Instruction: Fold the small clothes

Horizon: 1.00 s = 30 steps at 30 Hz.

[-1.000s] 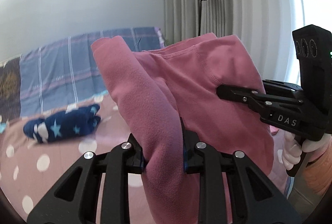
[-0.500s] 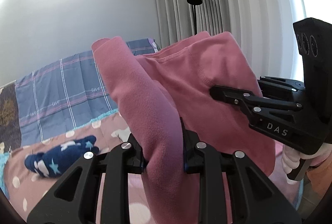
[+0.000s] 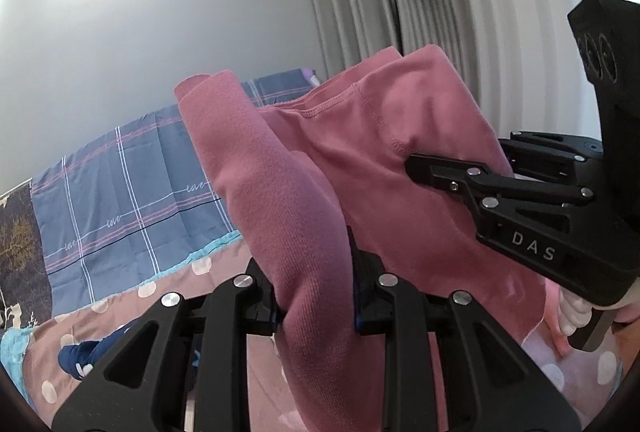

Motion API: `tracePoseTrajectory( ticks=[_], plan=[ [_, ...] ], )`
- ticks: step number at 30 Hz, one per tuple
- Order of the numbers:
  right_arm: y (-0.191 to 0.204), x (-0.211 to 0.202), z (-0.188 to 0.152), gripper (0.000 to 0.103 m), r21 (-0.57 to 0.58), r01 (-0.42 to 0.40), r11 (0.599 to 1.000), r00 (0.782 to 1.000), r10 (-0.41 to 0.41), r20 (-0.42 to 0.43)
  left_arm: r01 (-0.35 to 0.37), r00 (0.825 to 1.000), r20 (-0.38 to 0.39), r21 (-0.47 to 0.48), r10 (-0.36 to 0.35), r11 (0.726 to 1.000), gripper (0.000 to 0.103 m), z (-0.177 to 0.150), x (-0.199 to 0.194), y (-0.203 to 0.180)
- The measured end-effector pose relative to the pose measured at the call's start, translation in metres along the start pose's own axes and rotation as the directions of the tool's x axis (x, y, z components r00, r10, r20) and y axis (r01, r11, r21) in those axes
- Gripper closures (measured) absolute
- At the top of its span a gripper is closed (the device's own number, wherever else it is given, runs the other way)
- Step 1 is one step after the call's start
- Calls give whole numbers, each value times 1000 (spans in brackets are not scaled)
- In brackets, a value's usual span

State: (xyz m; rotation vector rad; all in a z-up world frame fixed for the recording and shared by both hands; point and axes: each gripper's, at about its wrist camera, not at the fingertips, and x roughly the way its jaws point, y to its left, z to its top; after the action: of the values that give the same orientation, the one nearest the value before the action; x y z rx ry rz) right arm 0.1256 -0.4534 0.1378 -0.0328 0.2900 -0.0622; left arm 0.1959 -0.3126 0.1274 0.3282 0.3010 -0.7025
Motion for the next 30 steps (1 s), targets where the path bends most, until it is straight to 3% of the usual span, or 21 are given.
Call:
tracePoseTrajectory(
  ticks=[8,23,24,25,26,27,28,29,30],
  plan=[
    [-17,75,5,86,-1,24,1000,998,-24,-58,-44,997,-57,3,44,999,77,2,68,13],
    [-20,190,-32,85,2,56,998,983,-54,-174,-75,984,-161,-5,73,997,77,-28,162,30],
    [-19,196,-34,85,-2,61,998,982,-60,-181,-82,984,-162,-5,80,997,75,-32,166,33],
    [-20,202,-36,84,-4,66,998,981,-66,-185,-96,982,-161,-3,94,995,68,-36,171,36],
    [-20,207,-38,81,-5,70,998,980,-70,-188,-116,980,-162,4,115,993,59,-40,176,38],
    [-19,213,-40,73,-9,94,996,978,-94,-188,-170,969,-177,28,172,985,38,-50,184,37],
    [-20,220,-45,49,-19,180,983,967,-181,-182,-189,958,-212,48,195,981,33,-61,191,37],
    [-20,225,-50,35,-18,247,969,951,-246,-186,-181,941,-276,76,195,980,33,-80,202,36],
    [-22,233,-64,36,-7,310,951,925,-303,-227,-172,927,-319,101,196,980,33,-96,208,34]
  ],
)
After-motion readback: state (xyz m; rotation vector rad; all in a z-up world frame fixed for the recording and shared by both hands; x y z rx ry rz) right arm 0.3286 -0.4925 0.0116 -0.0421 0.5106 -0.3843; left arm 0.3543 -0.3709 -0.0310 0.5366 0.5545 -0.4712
